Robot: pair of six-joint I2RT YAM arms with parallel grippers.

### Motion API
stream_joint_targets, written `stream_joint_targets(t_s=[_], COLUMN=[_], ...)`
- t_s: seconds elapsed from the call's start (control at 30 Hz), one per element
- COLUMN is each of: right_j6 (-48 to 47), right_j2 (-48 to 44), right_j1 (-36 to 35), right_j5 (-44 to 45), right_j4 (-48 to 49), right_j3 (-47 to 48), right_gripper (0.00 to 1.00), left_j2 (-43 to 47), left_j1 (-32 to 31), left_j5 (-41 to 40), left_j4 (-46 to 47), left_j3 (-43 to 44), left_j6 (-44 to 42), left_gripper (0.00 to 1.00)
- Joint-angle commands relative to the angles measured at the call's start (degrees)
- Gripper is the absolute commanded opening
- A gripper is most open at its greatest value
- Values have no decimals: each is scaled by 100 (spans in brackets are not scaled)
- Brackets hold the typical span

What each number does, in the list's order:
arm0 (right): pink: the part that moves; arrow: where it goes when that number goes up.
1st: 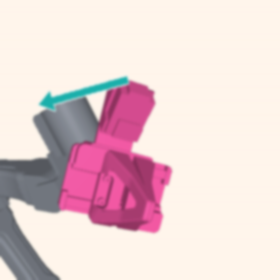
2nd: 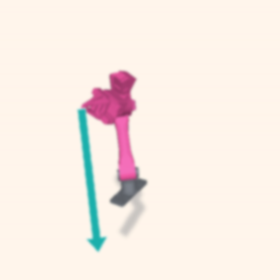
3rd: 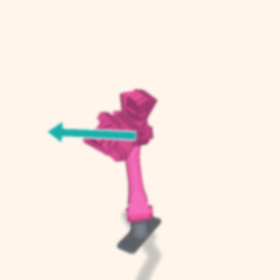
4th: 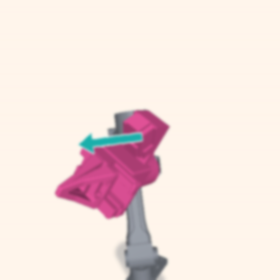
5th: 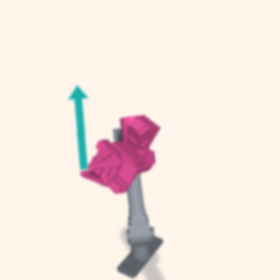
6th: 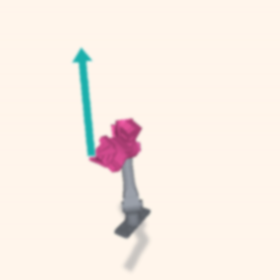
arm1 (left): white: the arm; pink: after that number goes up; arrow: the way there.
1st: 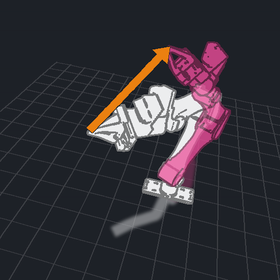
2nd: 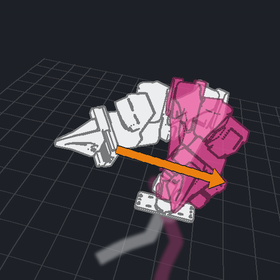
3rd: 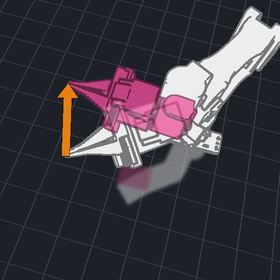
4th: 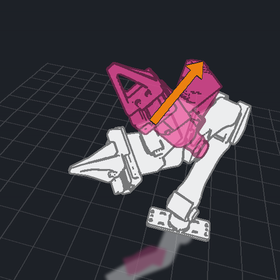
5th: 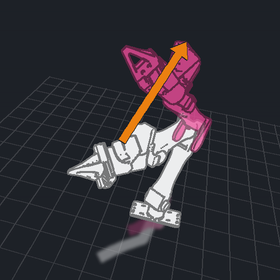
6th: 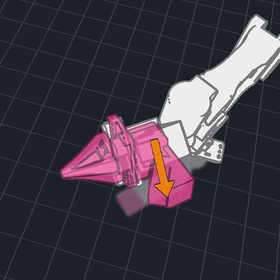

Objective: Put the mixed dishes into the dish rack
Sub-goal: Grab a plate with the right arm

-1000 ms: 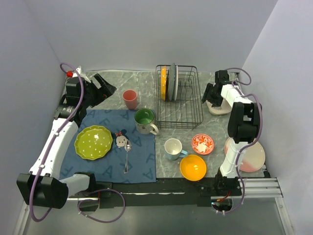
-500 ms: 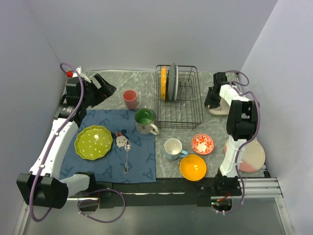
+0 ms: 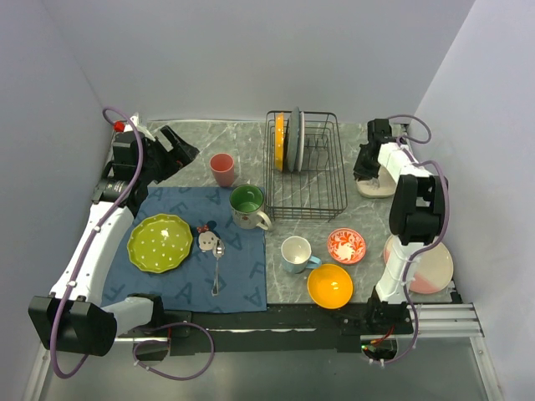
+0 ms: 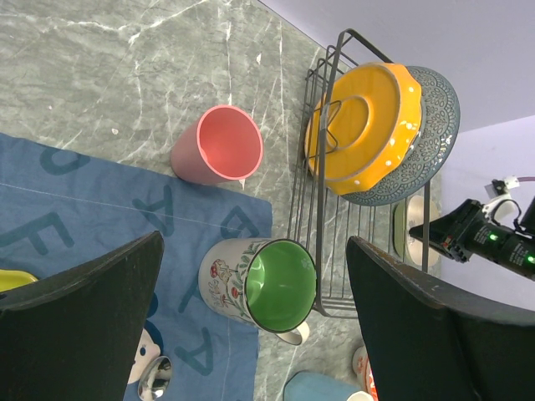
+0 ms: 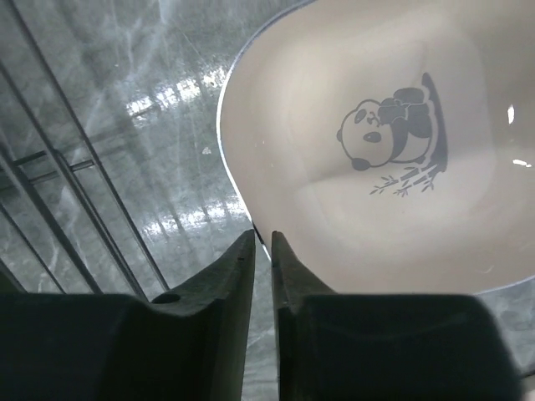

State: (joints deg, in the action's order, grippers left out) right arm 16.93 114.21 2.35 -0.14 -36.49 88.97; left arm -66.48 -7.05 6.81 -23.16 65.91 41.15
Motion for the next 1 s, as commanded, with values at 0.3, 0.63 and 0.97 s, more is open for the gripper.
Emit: stream_joint_targets(t_s=[0.3, 0.63, 0.97], right_j6=[-189, -603, -559], right_j2=[-277, -329, -13], right_j1=[-59, -209, -349], right_j5=[278, 181, 348], right_j4=[106, 555, 494], right_j3=[95, -125, -20], right_gripper=[19, 27, 25], left_j2=[153, 144, 126], left_j1=[28, 28, 28], left_j5=[-22, -39, -22], left_j4=[145, 127, 136], left_j3=[27, 36, 18], left_j6=[-63, -63, -54], left_gripper=[97, 97, 97])
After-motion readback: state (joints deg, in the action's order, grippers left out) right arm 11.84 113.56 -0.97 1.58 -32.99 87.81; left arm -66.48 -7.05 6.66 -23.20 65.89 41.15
